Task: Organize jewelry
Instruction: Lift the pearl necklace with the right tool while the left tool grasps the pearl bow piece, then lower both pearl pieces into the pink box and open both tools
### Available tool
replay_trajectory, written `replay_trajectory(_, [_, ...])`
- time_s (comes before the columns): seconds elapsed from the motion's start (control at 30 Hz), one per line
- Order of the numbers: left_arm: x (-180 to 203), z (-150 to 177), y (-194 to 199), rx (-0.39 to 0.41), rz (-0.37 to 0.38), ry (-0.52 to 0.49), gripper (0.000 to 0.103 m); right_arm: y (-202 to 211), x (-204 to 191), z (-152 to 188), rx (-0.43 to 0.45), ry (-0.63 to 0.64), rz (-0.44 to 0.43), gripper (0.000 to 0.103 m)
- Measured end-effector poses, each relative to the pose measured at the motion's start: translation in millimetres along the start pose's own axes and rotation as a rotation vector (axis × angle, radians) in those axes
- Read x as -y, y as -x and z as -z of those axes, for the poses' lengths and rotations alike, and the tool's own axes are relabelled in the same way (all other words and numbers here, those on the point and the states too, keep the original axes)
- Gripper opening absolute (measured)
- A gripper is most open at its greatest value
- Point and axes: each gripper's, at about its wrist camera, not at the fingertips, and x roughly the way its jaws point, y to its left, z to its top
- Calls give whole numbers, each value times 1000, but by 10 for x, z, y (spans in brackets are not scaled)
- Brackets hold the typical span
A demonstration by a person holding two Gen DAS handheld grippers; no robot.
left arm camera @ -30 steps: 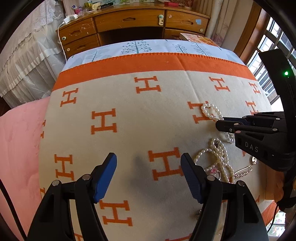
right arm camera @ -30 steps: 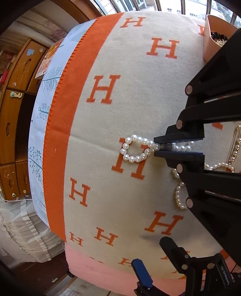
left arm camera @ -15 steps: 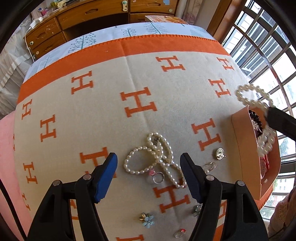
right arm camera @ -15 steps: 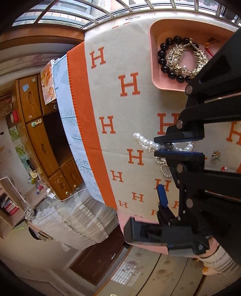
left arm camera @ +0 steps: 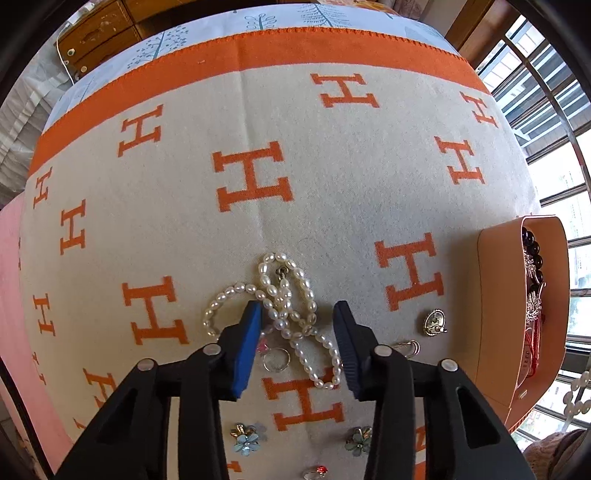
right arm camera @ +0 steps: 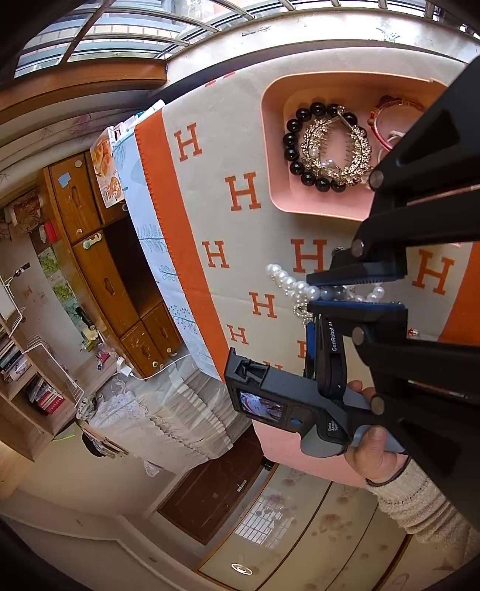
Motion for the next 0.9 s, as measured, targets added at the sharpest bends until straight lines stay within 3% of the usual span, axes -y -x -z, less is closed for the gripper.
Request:
replay_trajectory(0.1, [28, -16, -1, 13, -25, 3, 33, 72, 72, 48, 12, -9, -16, 8])
replay_trajectory(0.17, [39, -30, 1, 24, -29, 13, 22, 118, 123, 80, 20, -17, -20, 8])
replay_trajectory(0.2, [51, -35, 5, 27, -27, 17, 10, 134, 150, 97, 21, -22, -24, 8])
replay_trajectory(0.33, [50, 7, 75, 50, -10, 35, 3, 231, 255, 161, 36, -44, -27, 8])
replay_trajectory(0.43, [78, 36, 298, 102, 15, 42, 3, 340, 327, 189, 60, -55, -23, 8])
replay_trajectory(0.63, [282, 231, 1118, 262, 100, 6, 3, 609, 409, 247, 132, -70, -8, 8])
replay_trajectory(0.9, [882, 422, 2043, 437, 232, -133, 3, 880, 527, 337, 214, -100, 45, 8])
